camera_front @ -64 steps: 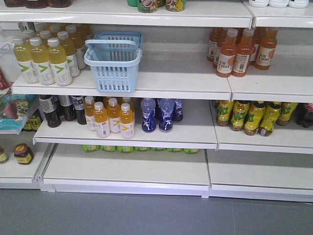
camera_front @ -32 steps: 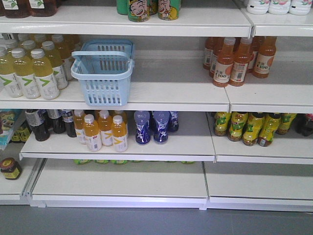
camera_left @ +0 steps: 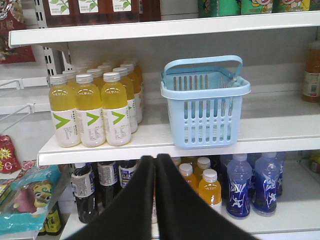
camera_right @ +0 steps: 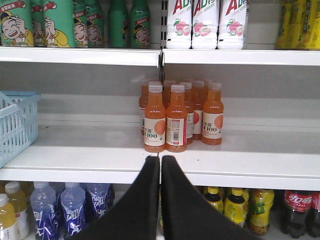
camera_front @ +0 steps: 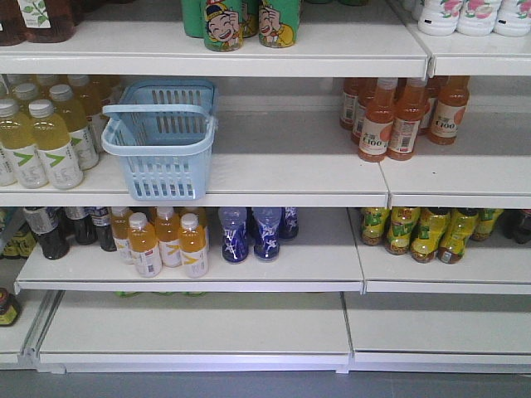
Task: Place coke in basket with both arms
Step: 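Reach the left gripper toward the light-blue basket handle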
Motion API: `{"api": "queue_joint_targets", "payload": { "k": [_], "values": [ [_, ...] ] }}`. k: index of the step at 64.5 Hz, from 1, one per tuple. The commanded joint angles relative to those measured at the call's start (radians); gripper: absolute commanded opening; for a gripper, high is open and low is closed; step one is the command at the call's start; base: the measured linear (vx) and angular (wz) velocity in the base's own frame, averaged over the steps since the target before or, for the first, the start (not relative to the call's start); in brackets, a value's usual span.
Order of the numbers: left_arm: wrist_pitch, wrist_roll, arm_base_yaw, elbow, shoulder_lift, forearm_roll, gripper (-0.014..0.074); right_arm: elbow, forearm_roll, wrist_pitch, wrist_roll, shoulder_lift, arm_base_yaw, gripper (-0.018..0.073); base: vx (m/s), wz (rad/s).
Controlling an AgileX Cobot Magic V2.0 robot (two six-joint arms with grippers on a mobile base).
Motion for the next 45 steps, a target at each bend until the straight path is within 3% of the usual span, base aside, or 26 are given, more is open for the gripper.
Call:
{"api": "queue_joint_targets", "payload": {
  "k": [1, 45],
  "values": [
    [-0.063, -0.014, -0.003, 0.004, -0.019, -0.008, -0.0008, 0.015, -0.009, -0.071, -0.002, -0.015, -0.003, -0.0005, 0.1, -0.03],
    [-0.063, -0.014, -0.003, 0.004, -0.019, -0.008, -0.0008, 0.015, -0.009, -0.071, -0.002, -0.015, -0.003, -0.0005, 0.09, -0.01]
  ]
}}
